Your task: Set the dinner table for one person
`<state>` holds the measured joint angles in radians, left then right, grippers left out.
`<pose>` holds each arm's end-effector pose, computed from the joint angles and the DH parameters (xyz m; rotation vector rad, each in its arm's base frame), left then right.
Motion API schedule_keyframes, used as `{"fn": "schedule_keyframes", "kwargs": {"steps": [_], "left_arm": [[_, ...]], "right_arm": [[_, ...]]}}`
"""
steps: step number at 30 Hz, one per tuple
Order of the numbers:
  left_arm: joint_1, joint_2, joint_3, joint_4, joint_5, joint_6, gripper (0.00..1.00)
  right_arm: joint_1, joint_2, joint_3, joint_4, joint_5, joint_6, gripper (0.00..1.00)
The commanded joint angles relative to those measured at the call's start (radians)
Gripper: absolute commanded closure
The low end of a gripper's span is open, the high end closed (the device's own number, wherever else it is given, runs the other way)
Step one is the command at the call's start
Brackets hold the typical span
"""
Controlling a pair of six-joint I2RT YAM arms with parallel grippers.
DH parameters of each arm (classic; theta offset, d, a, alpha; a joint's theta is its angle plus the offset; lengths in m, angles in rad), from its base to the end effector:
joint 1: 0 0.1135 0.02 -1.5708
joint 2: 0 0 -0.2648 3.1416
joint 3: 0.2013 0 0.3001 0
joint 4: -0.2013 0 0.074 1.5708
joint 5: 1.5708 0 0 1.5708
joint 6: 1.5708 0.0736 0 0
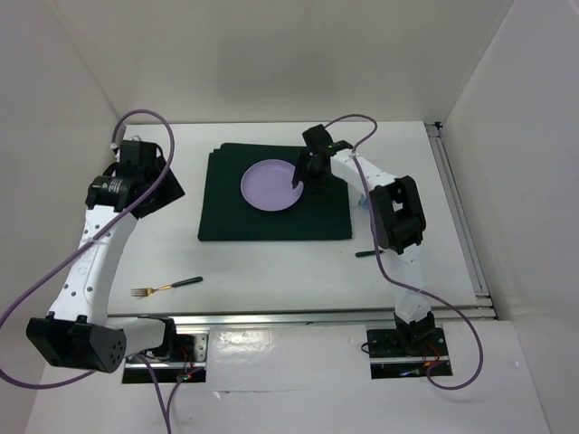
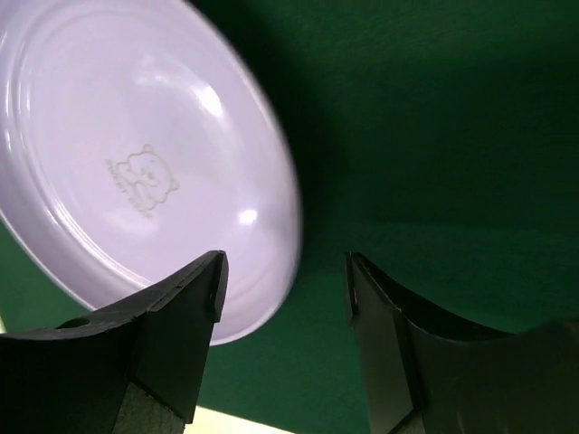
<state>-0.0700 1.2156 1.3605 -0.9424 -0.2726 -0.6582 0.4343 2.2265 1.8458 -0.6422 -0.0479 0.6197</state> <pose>0.3120 -0.0020 0.3599 -0.7992 2.1902 -0.0392 0.5007 0.2361 0.1439 0.2283 2.6490 0.4308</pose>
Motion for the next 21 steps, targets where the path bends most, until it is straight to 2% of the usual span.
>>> {"fn": "schedule_keyframes", "kwargs": {"steps": [1, 5, 8, 9, 12, 14, 18, 21], "left_arm": [[-0.004, 0.013, 0.022, -0.018, -0.023, 0.009, 0.26], [-0.004, 0.035, -0.085, -0.104, -0.054, -0.139, 0.38], [-0.036, -0.004, -0.228, -0.153, -0.054, -0.369, 0.41], [-0.063, -0.049, -0.269, -0.153, -0.042, -0.465, 0.36], [-0.054, -0.106, -0.495, -0.053, 0.041, -0.564, 0.20], [-0.044, -0.107, -0.546, -0.027, 0.070, -0.599, 0.19], [-0.034, -0.097, -0.546, -0.020, 0.043, -0.670, 0.19], [-0.005, -0.033, -0.546, -0.010, 0.052, -0.681, 0.17]], "right_arm": [[0.033, -0.106, 0.038, -0.030, 0.113, -0.037, 0.35], [0.067, -0.172, -0.008, -0.040, 0.152, -0.058, 0.35], [0.067, -0.235, -0.082, -0.005, 0.132, -0.058, 0.35], [0.067, -0.251, -0.098, 0.010, 0.123, -0.058, 0.35], [0.077, -0.303, -0.155, 0.019, 0.103, -0.067, 0.35], [0.077, -0.337, -0.186, 0.029, 0.103, -0.077, 0.34], [0.077, -0.378, -0.244, 0.029, 0.103, -0.098, 0.34], [0.077, -0.403, -0.278, 0.038, 0.103, -0.107, 0.34]]}}
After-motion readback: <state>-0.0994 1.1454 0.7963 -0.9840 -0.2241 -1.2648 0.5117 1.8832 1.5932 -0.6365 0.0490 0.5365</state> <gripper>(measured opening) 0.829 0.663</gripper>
